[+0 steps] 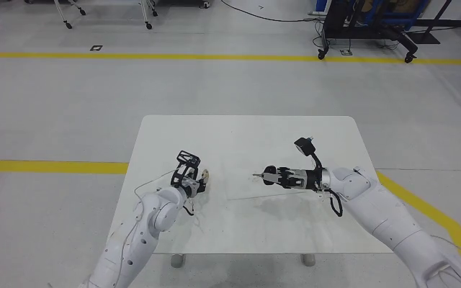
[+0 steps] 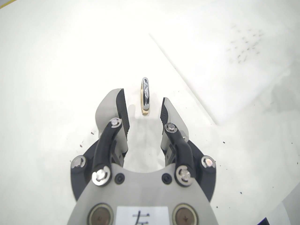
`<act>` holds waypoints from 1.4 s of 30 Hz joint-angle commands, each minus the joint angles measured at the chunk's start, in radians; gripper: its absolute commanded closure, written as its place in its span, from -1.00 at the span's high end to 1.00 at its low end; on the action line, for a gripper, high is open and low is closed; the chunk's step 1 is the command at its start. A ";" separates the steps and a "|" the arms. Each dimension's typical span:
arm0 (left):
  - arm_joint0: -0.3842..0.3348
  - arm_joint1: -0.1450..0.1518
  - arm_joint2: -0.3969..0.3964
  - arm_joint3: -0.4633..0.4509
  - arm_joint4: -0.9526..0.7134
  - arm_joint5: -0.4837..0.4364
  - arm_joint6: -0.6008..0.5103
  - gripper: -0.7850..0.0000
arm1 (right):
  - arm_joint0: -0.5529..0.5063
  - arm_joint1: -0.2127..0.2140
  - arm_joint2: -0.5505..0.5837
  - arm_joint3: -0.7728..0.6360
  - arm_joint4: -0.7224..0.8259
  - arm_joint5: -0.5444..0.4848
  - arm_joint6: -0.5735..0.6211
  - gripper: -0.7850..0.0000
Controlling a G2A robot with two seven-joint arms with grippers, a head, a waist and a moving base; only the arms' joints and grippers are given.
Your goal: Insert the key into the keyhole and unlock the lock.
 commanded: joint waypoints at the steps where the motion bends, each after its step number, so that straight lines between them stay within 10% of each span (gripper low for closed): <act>1: -0.006 -0.002 0.005 0.007 0.000 -0.001 0.000 -0.17 | 0.000 0.000 0.000 0.000 0.000 0.000 0.000 -1.00; 4: -0.020 -0.006 0.015 0.019 -0.003 -0.002 0.001 -0.24 | 0.000 0.000 0.000 0.000 0.000 0.000 0.000 -1.00; 6: -0.029 -0.010 0.023 0.028 -0.001 -0.001 0.001 -1.00 | 0.000 0.000 0.000 0.000 0.000 0.000 0.000 -1.00; 17: -0.032 -0.017 0.019 0.046 -0.005 0.024 0.026 -1.00 | 0.000 0.000 0.000 0.000 0.000 0.000 0.000 -1.00; 24: 0.026 -0.005 -0.080 0.021 -0.232 -0.164 0.110 -1.00 | 0.000 0.000 0.000 0.000 0.000 0.000 0.000 -1.00; 31: 0.031 -0.006 -0.084 0.022 -0.259 -0.165 0.125 -1.00 | 0.000 0.000 0.000 0.000 0.000 0.000 0.000 -1.00; 42: -0.083 -0.031 -0.085 0.324 -0.908 -0.626 0.093 -1.00 | -0.009 -0.034 -0.026 -0.039 -0.102 0.053 -0.118 -1.00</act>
